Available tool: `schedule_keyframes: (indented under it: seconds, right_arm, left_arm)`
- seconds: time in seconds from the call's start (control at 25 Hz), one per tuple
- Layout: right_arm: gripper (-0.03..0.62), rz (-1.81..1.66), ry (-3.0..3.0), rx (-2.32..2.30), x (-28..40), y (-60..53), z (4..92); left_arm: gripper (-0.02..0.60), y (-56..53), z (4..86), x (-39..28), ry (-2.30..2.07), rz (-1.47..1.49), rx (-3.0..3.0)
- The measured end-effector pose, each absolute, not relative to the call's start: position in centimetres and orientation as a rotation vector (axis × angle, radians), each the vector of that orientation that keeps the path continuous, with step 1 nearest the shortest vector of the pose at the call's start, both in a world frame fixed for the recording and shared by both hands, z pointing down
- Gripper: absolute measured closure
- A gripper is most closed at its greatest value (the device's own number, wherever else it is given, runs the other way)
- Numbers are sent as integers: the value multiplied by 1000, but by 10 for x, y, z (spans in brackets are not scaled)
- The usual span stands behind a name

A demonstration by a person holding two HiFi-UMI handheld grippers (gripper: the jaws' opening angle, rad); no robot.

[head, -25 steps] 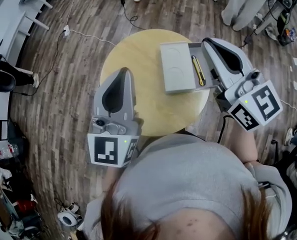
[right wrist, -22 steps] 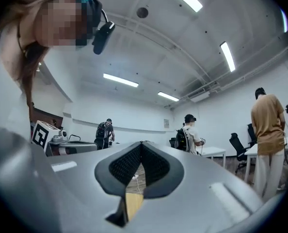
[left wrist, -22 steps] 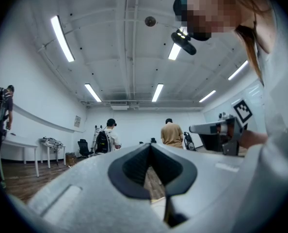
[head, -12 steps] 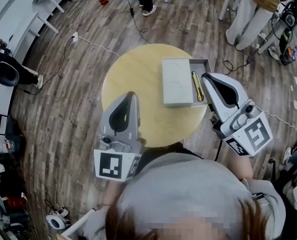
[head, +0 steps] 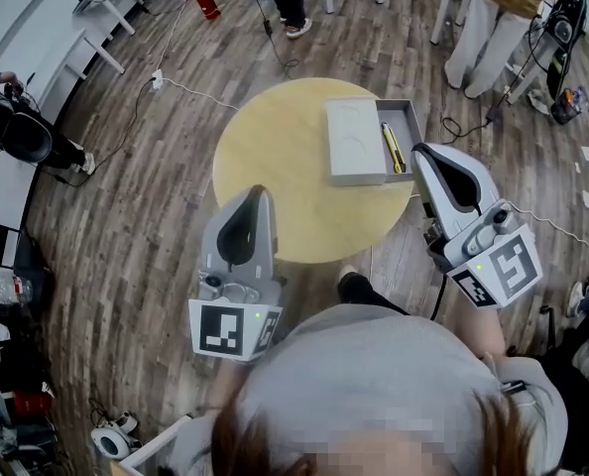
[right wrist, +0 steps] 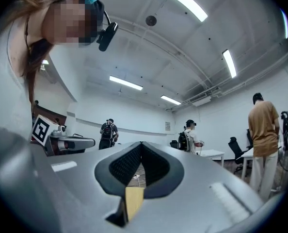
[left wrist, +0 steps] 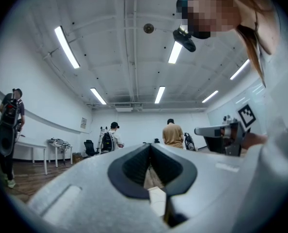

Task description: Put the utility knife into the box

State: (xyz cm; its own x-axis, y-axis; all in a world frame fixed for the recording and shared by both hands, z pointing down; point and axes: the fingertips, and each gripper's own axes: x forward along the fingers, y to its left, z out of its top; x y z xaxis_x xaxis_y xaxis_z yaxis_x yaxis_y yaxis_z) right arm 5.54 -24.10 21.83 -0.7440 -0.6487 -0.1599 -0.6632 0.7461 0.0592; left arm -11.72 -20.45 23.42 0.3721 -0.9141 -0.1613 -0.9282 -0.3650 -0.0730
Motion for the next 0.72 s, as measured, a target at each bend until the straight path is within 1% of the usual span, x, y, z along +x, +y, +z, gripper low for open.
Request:
schedule_keyframes:
  seconds: [0.12,0.32,0.52,0.72]
  right_arm:
    - [589,181,2807,-1148,55,-204,227]
    - [589,62,2747,-1183,54,-125,235]
    - [589,43,2724,-1219,44,-38,238]
    - [589,22,2684,-1233,53,32,229]
  left_arm:
    - [580,-163,235,-121,1657,145,-2488]
    - [580,-81,231,-129,1632,139,-2493]
    - [580,-5,235,-141,1617,107,-2523]
    - [580,50,234,-134,1575,118,-2558]
